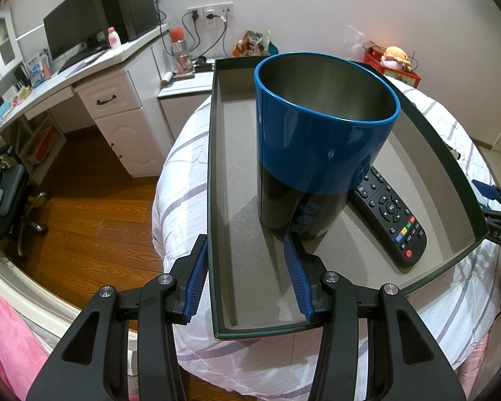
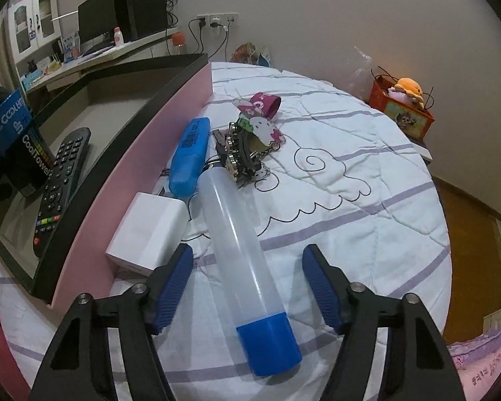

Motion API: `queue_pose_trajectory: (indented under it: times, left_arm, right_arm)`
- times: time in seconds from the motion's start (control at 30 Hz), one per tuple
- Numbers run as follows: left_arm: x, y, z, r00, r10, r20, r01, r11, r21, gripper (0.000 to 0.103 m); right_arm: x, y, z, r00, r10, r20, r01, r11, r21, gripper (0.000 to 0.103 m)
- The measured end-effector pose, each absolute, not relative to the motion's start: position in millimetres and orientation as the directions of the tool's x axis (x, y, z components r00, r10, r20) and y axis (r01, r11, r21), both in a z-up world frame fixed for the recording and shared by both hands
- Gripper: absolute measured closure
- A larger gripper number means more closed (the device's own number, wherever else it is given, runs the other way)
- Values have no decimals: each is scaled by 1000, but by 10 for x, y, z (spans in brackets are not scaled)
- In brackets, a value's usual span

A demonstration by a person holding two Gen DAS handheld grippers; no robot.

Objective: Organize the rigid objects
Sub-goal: 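Close the right gripper around the clear tube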

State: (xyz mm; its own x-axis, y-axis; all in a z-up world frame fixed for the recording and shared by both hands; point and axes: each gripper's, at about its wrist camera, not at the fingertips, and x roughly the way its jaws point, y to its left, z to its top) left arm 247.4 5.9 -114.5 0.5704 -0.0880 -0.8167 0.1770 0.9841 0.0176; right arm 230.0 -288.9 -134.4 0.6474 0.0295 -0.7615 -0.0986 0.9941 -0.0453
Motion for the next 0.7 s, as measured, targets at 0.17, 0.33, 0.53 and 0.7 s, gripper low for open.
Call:
queue_pose_trajectory:
  times: [0.17,0.33,0.53,0.7]
  left_arm:
    - [2470,79,-1139,571,-86,-817,176,984,19,57]
    - [2471,79,-1136,571,-86,-816,177,984,20,57]
    - [2469,86,-1137,571,-86,-817,177,984,20,57]
    - [2471,75,-1138,571,-85,-817,177,984,21,57]
  right_arm:
    - [2286,-2892,-1340,648,30,-761,-95,995,-42,34]
    - [2285,-2877,-1338,645,45,-763,-104,994,-30,44]
    - [2288,-2847,-1330,640,60,-766,-121,992,-23,71]
    - [2253,-2831,-1323,639,71,-766,-131,991,-18,77]
